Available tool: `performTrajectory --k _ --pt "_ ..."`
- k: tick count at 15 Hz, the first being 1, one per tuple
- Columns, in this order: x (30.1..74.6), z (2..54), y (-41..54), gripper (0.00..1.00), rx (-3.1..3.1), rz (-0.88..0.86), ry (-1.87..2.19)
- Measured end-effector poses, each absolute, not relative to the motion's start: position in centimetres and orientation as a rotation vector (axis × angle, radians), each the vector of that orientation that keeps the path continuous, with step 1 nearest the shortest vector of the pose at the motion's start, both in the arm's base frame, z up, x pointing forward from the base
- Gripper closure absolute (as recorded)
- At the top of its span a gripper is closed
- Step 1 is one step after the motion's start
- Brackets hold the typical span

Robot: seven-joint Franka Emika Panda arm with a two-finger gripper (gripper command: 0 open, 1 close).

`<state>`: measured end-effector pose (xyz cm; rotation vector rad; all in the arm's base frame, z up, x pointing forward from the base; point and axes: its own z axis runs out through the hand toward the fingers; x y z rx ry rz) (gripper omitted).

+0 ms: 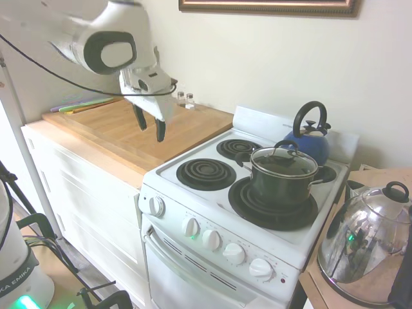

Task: Uncover the lid of the pot

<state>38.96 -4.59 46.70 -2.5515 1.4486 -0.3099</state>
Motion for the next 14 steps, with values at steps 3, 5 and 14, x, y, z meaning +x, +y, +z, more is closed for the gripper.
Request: performTrajectory --k 3,5,14 --pt "38.0 52.0 -11.0 0.0 -2.36 -0.441 1.663" --pt "39.4 53.7 -15.0 0.0 -2.24 -0.48 1.809" --pt "45.1 54.3 -31.4 0.0 -2.013 -0.364 2.166"
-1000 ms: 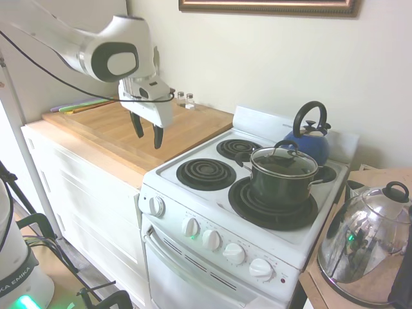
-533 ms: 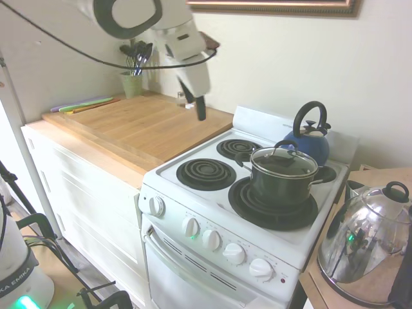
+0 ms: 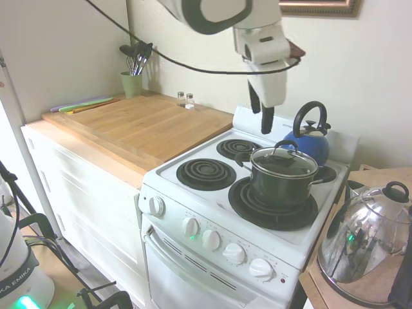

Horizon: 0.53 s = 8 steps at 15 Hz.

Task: Uncover the lid of the pot

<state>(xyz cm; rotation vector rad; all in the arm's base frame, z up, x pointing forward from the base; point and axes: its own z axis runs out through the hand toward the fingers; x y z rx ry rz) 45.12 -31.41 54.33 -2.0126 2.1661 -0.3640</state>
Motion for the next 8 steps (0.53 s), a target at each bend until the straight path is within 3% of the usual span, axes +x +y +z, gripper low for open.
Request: performTrajectory --k 5,6,8 --pt "50.8 51.4 -32.3 0.0 -2.075 -0.257 2.196" --pt "51.5 50.9 -32.9 1.0 -2.074 -0.235 2.214" --pt "52.0 50.5 -34.1 1.0 -2.069 -0.204 2.245"
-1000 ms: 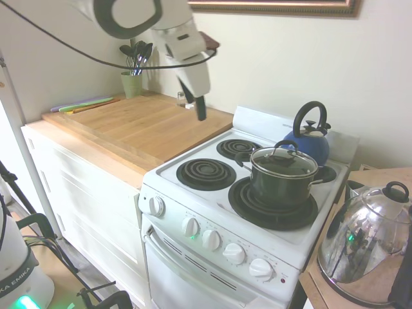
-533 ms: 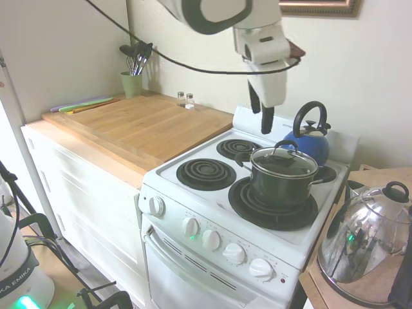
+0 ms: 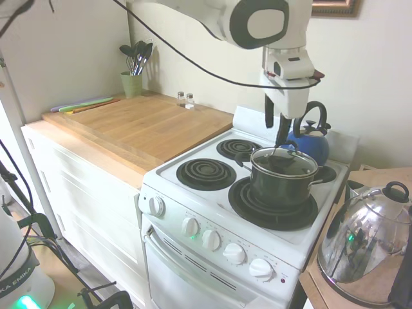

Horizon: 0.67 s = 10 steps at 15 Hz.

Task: Uncover the lid of the pot

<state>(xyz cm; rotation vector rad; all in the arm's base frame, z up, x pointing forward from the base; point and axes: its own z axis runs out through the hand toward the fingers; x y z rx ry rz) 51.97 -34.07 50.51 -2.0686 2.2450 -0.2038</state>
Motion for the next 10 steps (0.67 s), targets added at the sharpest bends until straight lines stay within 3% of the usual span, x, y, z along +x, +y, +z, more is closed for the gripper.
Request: performTrajectory --k 10 --pt "53.6 48.5 -35.5 1.0 -2.067 -0.111 2.297"
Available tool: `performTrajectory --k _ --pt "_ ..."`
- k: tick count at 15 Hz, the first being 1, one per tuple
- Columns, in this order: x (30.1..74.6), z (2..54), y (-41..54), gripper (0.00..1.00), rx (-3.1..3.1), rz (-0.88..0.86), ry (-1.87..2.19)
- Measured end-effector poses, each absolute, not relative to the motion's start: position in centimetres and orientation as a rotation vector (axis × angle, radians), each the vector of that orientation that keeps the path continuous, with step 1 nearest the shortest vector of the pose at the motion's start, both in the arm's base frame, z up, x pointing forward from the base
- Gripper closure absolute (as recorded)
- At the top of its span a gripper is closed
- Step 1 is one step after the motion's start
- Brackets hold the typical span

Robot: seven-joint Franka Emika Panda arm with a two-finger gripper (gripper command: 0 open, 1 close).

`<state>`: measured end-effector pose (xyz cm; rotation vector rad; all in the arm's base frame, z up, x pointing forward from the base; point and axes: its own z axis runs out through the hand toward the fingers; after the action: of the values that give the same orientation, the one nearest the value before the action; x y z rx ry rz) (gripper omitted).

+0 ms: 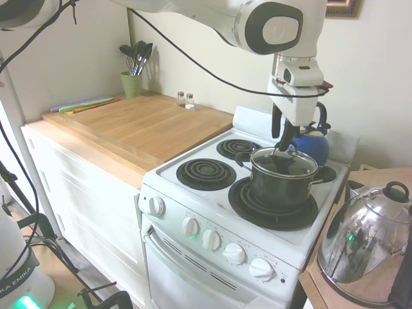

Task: Uncover the lid of the pot

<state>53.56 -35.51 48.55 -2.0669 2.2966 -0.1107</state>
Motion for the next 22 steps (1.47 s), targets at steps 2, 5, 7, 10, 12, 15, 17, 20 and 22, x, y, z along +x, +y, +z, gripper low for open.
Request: performTrajectory --k 2,5,7,10,12,15,17,20,22 --pt "53.6 48.3 -35.5 1.0 -2.066 -0.105 2.298" --pt "53.7 48.0 -35.6 1.0 -2.066 -0.096 2.3" --pt "53.8 47.5 -35.6 1.0 -2.07 -0.089 2.302" --pt "54.0 47.1 -35.7 1.0 -2.073 -0.088 2.303" --pt "54.0 47.2 -35.8 1.0 -2.068 -0.089 2.3" --pt "53.9 47.4 -35.9 1.0 -2.065 -0.102 2.295" --pt "53.6 48.3 -36.1 1.0 -2.057 -0.139 2.292" --pt "52.2 52.7 -35.0 1.0 -2.067 -0.231 2.261" --pt "51.5 56.4 -30.7 1.0 -2.146 -0.307 2.172"
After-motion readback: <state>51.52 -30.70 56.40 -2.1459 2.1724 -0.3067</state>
